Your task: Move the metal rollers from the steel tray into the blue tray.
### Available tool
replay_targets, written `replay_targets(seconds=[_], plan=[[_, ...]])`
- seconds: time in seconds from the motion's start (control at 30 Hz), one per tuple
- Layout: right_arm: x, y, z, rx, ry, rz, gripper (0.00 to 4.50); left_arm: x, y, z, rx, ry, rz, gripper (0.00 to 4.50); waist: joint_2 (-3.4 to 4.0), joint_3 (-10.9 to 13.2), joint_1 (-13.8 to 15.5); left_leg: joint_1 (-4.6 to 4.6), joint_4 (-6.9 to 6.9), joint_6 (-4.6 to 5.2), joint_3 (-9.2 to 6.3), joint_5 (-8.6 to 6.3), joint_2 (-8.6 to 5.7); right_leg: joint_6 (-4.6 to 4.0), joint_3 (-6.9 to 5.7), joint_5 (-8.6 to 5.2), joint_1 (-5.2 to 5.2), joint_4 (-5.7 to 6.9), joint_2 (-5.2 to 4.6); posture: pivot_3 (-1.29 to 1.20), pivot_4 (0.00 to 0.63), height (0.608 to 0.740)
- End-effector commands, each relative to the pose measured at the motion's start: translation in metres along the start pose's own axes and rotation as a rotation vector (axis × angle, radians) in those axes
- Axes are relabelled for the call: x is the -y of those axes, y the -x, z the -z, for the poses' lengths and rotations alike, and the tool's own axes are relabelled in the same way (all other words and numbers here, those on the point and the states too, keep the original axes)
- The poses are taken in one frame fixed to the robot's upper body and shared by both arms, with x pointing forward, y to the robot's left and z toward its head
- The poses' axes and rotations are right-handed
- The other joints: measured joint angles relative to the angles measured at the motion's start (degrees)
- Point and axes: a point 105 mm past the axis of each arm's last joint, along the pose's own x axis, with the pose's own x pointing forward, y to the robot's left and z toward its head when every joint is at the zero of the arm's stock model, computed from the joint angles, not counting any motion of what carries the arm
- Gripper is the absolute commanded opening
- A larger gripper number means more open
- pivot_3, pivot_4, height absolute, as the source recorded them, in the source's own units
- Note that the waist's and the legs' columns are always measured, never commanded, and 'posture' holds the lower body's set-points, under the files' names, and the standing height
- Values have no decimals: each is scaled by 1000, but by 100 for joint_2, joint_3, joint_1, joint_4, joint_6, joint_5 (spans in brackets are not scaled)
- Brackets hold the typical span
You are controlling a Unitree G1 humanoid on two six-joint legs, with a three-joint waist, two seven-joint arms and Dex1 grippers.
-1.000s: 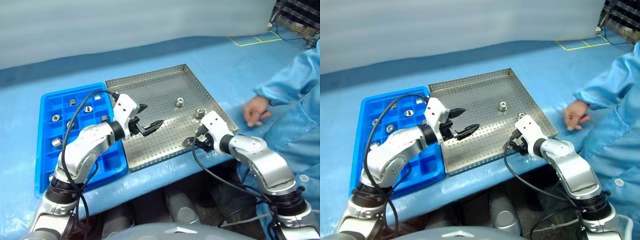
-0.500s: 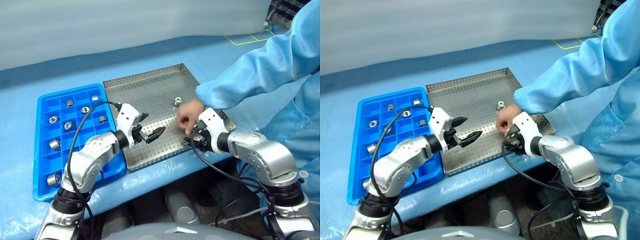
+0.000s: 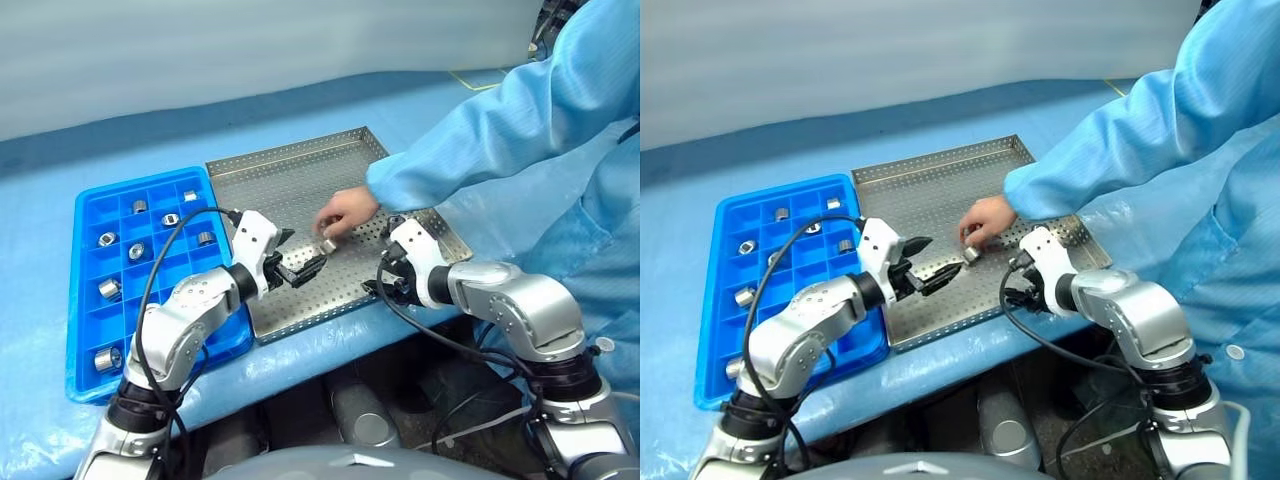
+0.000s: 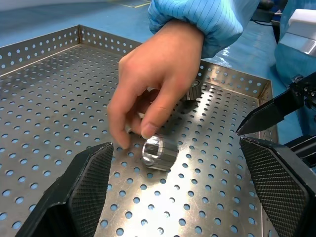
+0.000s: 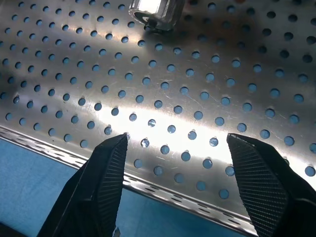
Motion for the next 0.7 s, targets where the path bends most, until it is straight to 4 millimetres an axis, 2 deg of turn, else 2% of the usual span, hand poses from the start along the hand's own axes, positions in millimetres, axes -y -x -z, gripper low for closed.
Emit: replay_targets(seconds=[0.03,0.13,0.23,0.4,0.7], plan=[[1,3,-19,110,19,42,3408,-18,16,-18,52,-59,-86,4474,0,0,-1,0,0,0,0,0,2,0,0,0,-1,1,2,-302,150,740],[-3,0,-28,161,52,50,3408,-30,24,-18,43,-69,-137,4474,1,0,9,-1,0,0,1,0,2,1,1,1,-2,2,3,-301,150,740],[-13,-8,-43,247,34,19,3408,-50,41,-19,24,-92,-224,4474,0,1,7,-4,-2,0,2,0,2,5,3,3,-6,0,1,-290,150,740],[-27,-19,-53,300,14,-27,3408,-67,59,-26,14,-129,-302,4474,1,1,51,-5,-3,0,2,0,2,13,3,8,-10,0,0,-271,150,740],[-36,-42,-64,327,29,-77,3408,-69,71,-29,21,-126,-340,4474,2,2,138,-6,-4,0,4,-1,2,-13,1,25,-12,0,-4,-222,150,740]])
